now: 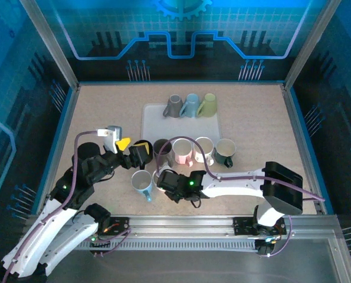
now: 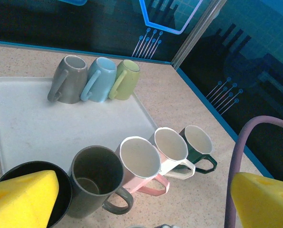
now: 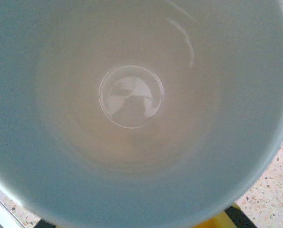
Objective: Turn the mug right side up
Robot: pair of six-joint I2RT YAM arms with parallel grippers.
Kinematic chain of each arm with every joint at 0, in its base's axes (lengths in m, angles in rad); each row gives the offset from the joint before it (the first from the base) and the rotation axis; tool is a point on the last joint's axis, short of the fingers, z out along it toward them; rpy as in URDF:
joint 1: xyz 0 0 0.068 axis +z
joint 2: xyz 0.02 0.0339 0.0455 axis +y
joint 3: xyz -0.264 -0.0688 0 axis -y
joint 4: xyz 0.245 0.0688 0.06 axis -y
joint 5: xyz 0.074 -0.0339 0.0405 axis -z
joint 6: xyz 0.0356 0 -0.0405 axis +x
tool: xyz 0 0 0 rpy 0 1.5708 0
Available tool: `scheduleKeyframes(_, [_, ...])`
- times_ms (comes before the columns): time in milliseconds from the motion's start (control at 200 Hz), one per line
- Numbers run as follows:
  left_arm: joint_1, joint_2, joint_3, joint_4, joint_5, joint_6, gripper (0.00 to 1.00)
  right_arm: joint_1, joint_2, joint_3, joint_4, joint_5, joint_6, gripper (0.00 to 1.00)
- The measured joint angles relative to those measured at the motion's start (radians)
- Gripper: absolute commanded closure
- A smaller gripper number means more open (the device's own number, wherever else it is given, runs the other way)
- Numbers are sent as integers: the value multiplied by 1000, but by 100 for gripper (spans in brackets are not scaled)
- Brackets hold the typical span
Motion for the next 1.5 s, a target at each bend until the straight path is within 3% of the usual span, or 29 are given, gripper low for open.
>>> scheduleKeyframes(470, [0,-1,0,0,-3,4,5,37,-18,5,13,4,9,60])
scheduleKeyframes(895, [0,-13,0,-1,-3,4,5,63,-50,-21,89,-77,7,49])
scheduleKeyframes(1130, [0,-12,0,-4,-3,4,5,64,-59,-32,105,-69,19,34])
scheduleKeyframes(1315, [0,20,3,-7,-3,3,5,60,-174,-119,117,-54,27,22])
scheduleKeyframes(1500, [0,156,60,-29,-2,-6,5,7,-356,-234,161,-84,11,21])
